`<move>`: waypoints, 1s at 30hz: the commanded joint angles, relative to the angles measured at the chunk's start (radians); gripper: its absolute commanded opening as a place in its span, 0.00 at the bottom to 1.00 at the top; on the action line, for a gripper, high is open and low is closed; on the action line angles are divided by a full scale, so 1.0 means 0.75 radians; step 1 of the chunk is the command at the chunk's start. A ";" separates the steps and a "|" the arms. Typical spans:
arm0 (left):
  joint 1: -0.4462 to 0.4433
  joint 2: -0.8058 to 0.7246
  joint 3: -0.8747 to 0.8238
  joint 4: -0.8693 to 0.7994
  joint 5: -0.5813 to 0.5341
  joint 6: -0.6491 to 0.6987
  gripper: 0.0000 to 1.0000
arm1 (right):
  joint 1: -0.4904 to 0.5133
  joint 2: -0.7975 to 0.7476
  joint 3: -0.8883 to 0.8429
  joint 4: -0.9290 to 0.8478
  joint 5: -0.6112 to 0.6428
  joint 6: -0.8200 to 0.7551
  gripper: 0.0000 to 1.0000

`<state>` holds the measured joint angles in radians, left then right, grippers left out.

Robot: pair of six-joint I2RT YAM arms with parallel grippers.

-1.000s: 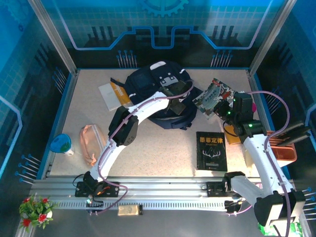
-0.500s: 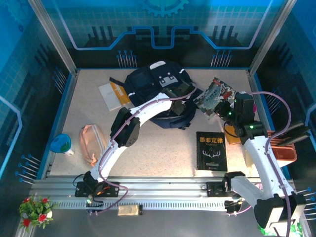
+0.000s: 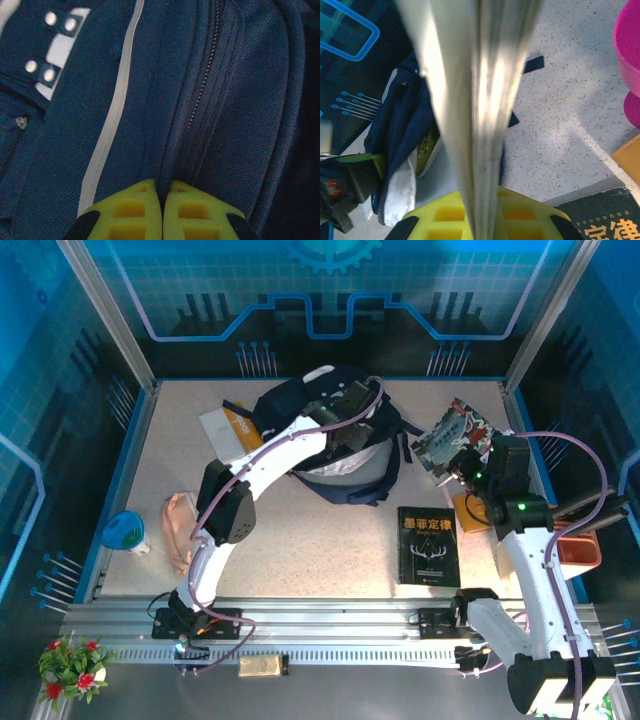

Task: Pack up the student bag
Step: Open the student bag at the top-center of the table, then place the book in the student bag.

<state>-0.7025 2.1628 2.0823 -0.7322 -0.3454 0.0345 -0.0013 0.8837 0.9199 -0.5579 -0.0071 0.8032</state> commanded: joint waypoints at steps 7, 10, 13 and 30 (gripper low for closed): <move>-0.010 -0.290 -0.154 0.369 0.000 -0.125 0.00 | 0.047 0.041 -0.115 0.260 -0.307 0.174 0.02; -0.009 -0.313 -0.166 0.395 0.001 -0.142 0.00 | 0.135 0.102 -0.158 0.377 -0.327 0.252 0.02; -0.007 -0.325 -0.171 0.404 0.012 -0.158 0.00 | 0.217 0.160 -0.174 0.471 -0.314 0.308 0.02; 0.068 -0.418 -0.250 0.455 0.220 -0.279 0.00 | 0.439 0.631 -0.154 0.928 -0.150 0.540 0.02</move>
<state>-0.6731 1.9656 1.8954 -0.5369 -0.2531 -0.1261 0.3046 1.3102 0.7677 0.0299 -0.1638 1.1870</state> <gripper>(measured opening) 0.058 0.081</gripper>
